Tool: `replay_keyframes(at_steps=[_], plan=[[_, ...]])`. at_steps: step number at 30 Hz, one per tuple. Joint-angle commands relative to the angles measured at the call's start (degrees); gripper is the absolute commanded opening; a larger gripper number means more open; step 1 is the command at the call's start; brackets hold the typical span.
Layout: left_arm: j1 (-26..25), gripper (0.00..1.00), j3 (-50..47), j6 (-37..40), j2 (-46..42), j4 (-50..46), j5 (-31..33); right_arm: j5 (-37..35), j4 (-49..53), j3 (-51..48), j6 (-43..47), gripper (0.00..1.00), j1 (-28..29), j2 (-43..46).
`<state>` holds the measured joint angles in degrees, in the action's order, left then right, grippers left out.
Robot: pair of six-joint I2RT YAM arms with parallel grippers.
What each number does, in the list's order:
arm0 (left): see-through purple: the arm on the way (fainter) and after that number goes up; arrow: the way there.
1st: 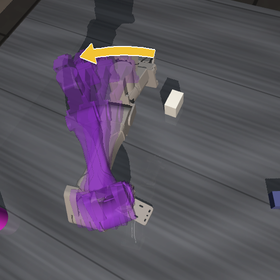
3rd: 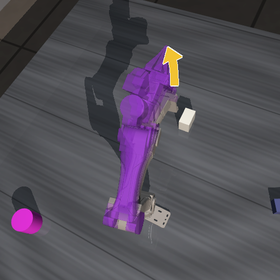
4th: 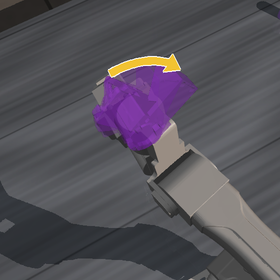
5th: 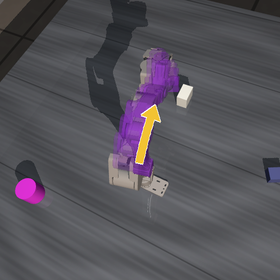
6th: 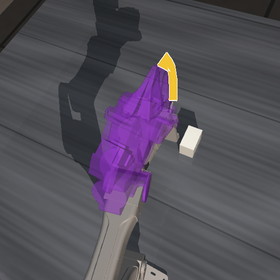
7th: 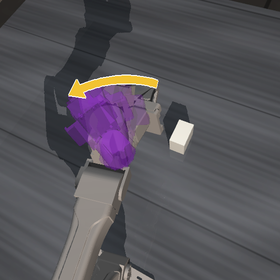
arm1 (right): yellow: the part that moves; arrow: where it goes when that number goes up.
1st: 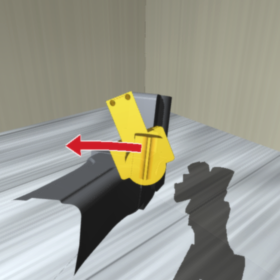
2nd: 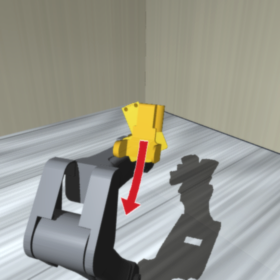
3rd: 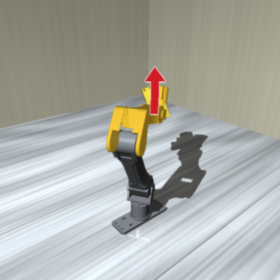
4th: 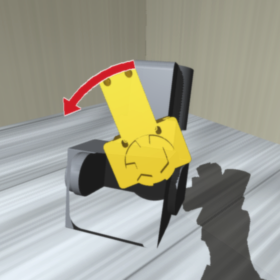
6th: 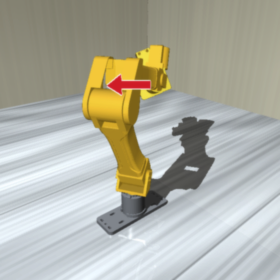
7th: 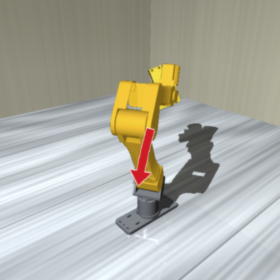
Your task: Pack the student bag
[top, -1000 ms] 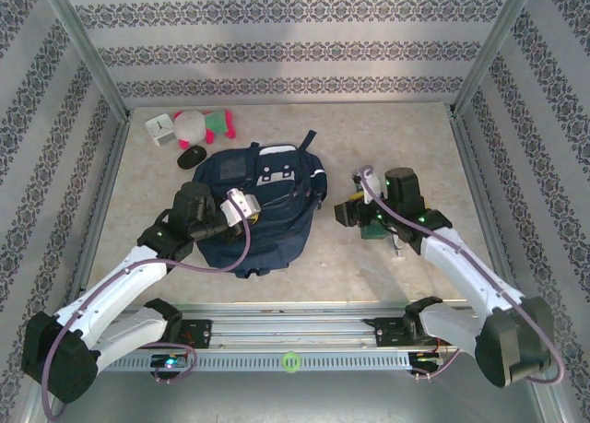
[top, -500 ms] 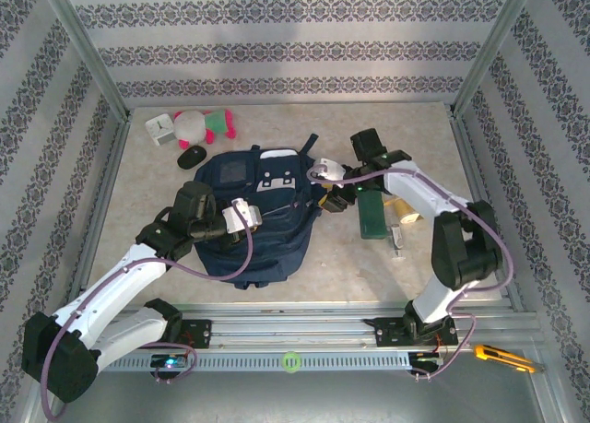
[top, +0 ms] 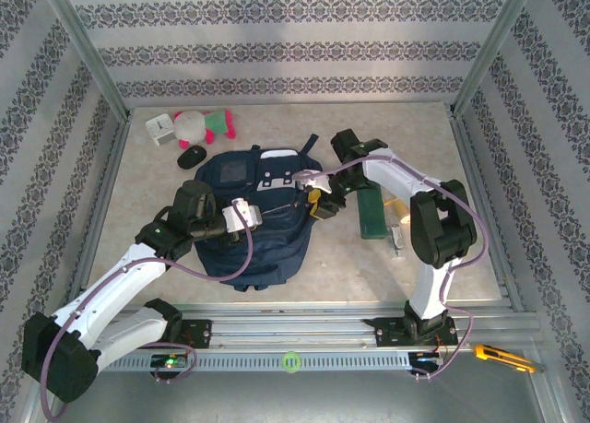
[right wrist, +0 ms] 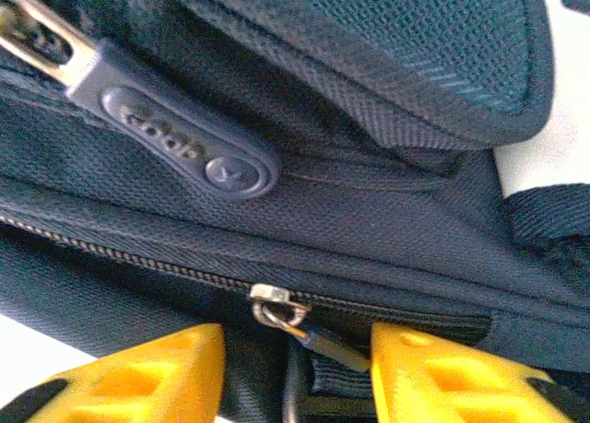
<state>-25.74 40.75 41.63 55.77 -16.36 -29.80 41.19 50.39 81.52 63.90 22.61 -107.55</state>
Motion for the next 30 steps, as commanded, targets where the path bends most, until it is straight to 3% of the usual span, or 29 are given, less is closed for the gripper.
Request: replay_keyframes(at_steps=[1,7,12,20,30], plan=[[0.65,0.00,2.63,-0.14,-1.34,8.44,-2.80,6.84,6.87,1.28,-1.32,0.38,-0.06,-0.90],[0.60,0.00,2.39,-1.01,-0.85,10.06,-3.35,10.22,5.49,2.33,-6.47,0.24,-1.29,-1.52],[0.67,0.00,1.84,-2.10,-0.45,10.84,-1.13,10.12,3.72,2.68,-10.82,0.00,-1.99,-1.05],[-0.38,0.00,1.44,-4.17,1.83,9.51,7.25,15.11,1.17,-2.02,-19.08,0.00,-2.10,6.73],[-2.55,0.00,1.66,-6.80,5.16,11.03,13.82,12.33,-0.18,-9.12,-29.99,0.00,3.55,14.47]])
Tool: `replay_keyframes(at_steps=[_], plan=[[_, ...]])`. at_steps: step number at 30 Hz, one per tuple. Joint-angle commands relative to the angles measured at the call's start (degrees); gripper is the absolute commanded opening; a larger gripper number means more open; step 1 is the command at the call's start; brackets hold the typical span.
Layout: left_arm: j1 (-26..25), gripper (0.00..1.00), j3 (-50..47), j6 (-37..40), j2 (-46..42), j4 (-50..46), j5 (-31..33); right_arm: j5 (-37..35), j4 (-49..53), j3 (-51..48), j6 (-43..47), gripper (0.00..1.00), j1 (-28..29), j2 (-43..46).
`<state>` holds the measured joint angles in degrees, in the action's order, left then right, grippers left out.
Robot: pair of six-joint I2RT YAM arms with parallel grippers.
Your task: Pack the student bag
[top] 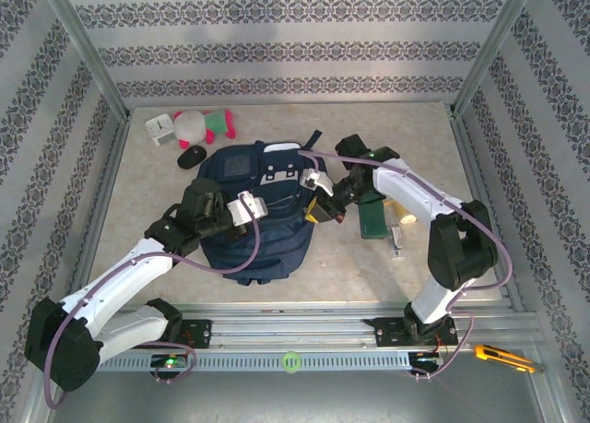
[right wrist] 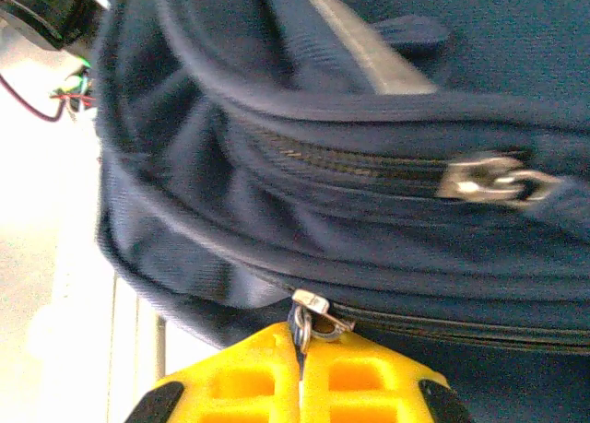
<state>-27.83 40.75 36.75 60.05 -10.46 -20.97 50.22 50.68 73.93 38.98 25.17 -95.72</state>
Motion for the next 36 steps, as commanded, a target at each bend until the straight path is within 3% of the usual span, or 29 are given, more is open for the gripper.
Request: replay_keyframes(at_steps=[1,5,11,25,28,31,36], plan=[[-0.54,0.00,1.81,-2.17,1.18,5.03,5.42,3.31,-1.07,-2.29,-7.11,0.00,1.19,3.20],[-1.23,0.00,1.57,-4.08,1.47,6.68,5.57,5.16,-10.10,-7.17,-18.89,0.00,1.46,6.19],[-2.73,0.00,0.48,-6.00,1.02,10.03,3.17,1.56,-30.29,-16.80,-32.96,0.00,1.17,9.84],[-3.72,0.00,-0.33,-9.67,-0.88,14.82,1.45,-1.78,-56.92,-29.27,-44.00,0.27,0.87,13.51],[-3.73,0.00,-0.42,-10.70,-0.87,15.38,2.95,-1.45,-59.06,-30.96,-45.40,0.18,0.20,14.99],[-3.99,0.00,0.21,-11.40,0.13,14.70,9.14,-1.70,-58.51,-32.24,-47.95,0.10,-1.10,18.11],[-5.97,0.00,1.24,-11.20,3.38,14.50,19.87,-1.76,-48.47,-29.64,-53.63,0.00,-1.63,22.36]])
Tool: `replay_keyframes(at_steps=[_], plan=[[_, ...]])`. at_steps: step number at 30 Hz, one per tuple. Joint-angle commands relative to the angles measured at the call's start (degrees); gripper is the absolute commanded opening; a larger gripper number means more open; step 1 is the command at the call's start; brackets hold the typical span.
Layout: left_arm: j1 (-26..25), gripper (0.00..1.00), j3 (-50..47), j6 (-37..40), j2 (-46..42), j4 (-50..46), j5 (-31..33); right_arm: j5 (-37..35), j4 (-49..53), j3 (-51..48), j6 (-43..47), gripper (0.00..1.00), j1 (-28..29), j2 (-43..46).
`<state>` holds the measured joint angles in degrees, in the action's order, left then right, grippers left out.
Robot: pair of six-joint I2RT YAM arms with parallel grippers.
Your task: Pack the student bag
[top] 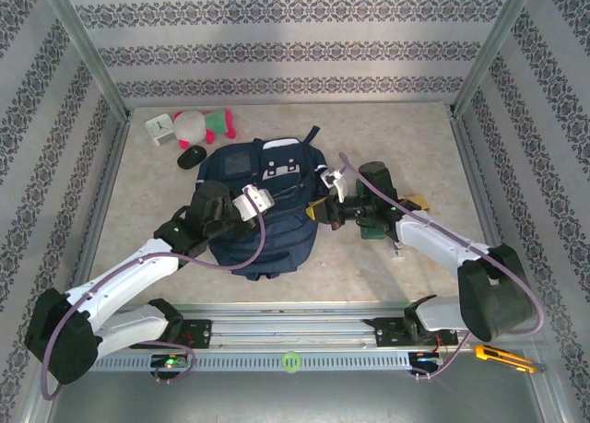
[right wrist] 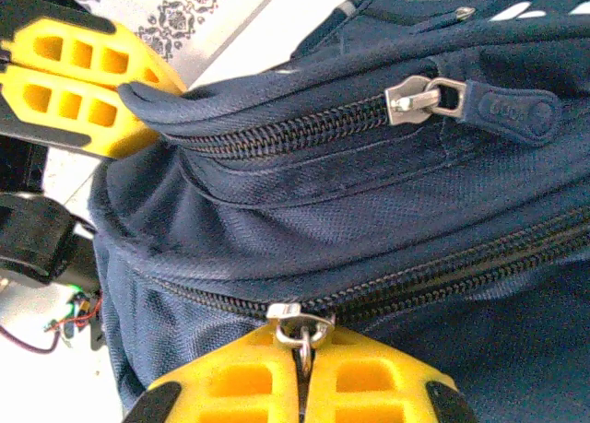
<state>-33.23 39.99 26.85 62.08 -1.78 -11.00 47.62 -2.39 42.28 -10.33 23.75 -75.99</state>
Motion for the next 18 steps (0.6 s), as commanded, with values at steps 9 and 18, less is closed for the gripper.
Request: replay_keyframes(at_steps=[9,18], plan=[[-4.03,0.00,5.46,-1.43,7.80,5.25,19.84,0.89,20.65,8.80,-13.74,0.00,2.31,0.76],[-4.03,0.00,5.29,0.90,8.38,1.88,24.08,5.25,32.91,13.08,-14.70,0.00,-2.05,0.52]])
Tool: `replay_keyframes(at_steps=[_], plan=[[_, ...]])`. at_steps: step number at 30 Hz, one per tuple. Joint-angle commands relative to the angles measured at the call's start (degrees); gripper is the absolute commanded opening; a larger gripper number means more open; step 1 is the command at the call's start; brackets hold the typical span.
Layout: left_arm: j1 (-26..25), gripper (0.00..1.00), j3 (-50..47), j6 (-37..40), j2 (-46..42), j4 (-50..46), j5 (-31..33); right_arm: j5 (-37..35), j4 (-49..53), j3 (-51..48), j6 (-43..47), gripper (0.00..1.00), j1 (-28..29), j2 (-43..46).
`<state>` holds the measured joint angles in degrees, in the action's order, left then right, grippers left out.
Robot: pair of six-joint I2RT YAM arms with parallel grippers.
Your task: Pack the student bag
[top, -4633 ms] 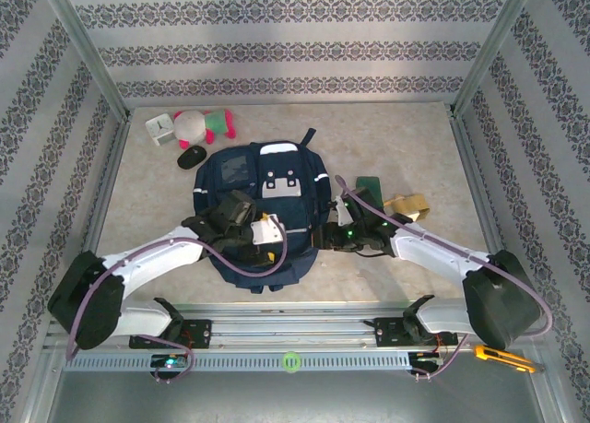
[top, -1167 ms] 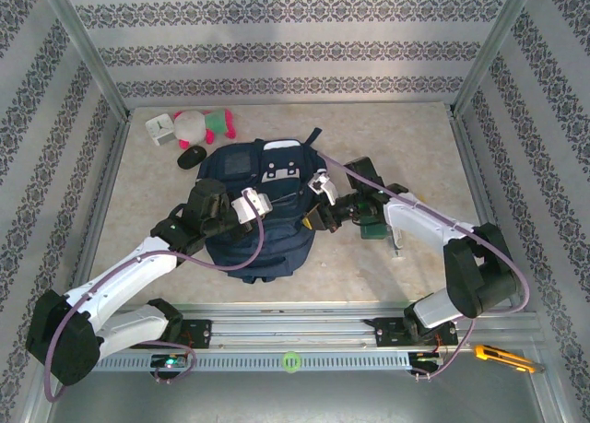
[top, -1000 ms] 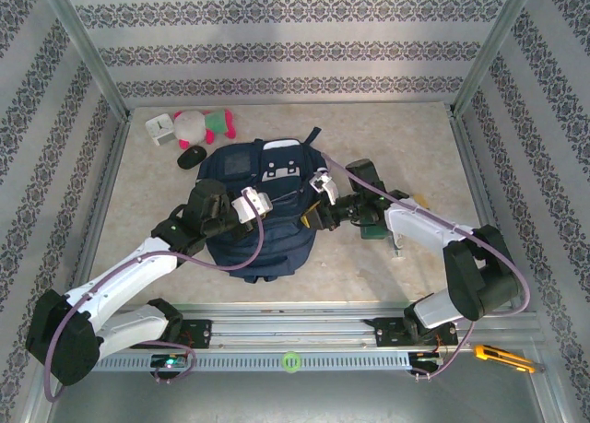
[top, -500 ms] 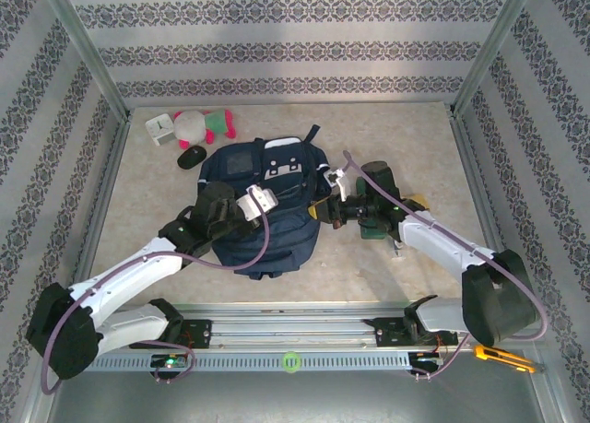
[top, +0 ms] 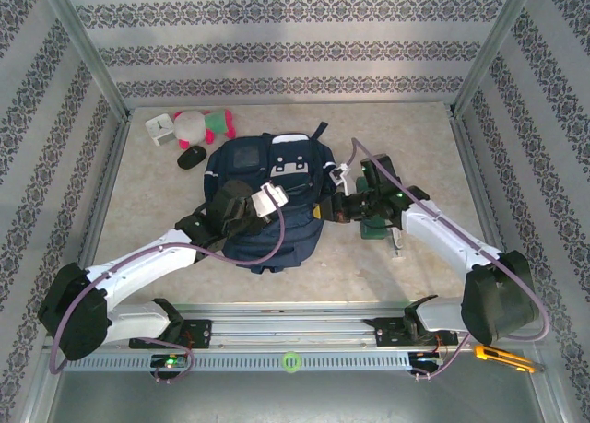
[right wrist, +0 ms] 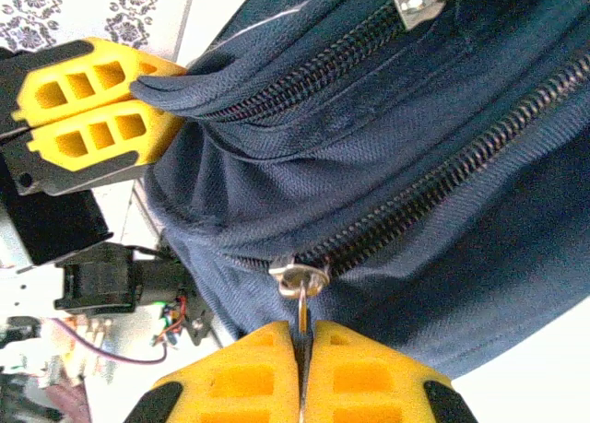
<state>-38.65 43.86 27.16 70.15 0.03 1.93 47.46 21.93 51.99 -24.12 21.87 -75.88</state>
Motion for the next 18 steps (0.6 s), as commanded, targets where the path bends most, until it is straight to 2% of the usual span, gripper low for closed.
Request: replay_keyframes(at_steps=[1,9,18], plan=[[1.39,0.00,1.36,-0.06,0.34,-0.03,10.63,5.54,8.74,3.74,-1.37,0.00,0.41,0.47],[-0.97,0.00,3.57,-6.25,2.95,2.14,8.18,1.69,3.07,4.80,-9.14,0.00,9.28,-1.70],[-2.00,0.00,4.52,-12.91,3.55,5.04,7.36,-8.69,-1.74,4.19,-14.70,0.00,13.96,-2.59]])
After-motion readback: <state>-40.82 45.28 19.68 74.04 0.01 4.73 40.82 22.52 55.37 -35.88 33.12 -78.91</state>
